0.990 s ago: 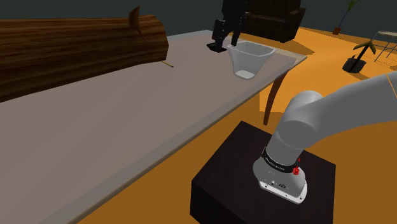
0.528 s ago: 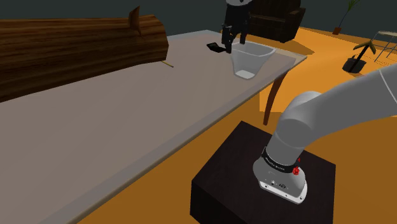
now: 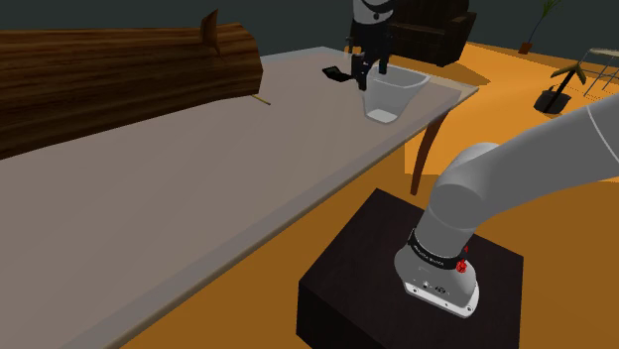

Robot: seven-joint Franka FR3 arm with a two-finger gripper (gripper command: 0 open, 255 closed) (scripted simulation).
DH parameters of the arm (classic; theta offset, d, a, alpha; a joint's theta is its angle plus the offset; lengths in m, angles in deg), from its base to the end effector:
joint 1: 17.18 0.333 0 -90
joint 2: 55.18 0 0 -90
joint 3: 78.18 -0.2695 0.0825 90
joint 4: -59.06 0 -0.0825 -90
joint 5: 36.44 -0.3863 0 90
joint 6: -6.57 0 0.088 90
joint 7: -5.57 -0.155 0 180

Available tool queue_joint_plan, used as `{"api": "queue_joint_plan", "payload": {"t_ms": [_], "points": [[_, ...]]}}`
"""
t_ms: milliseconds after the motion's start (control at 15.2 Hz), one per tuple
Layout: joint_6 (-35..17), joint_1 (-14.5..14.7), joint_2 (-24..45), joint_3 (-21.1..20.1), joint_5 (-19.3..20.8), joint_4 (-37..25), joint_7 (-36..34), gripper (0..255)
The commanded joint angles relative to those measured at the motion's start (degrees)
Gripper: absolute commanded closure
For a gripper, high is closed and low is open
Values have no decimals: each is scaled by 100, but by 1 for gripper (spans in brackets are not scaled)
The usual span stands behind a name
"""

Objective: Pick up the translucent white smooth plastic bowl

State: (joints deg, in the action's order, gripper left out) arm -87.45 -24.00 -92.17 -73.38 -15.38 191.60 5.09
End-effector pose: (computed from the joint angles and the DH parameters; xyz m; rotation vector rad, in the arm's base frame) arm 0.3633 -0.1309 0.4917 2.8190 -0.2295 -0.0787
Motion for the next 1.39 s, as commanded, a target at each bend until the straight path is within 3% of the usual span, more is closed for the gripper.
{"api": "queue_joint_plan", "payload": {"t_ms": [0,198,264,858,1320], "points": [[-131,-3,-17,16,18,151,-36,0],[-241,-4,-28,28,31,278,-70,0],[-243,-4,-29,28,31,280,-70,255],[-241,-4,-28,27,31,277,-70,255],[245,-2,45,-24,-19,-303,80,255]]}}
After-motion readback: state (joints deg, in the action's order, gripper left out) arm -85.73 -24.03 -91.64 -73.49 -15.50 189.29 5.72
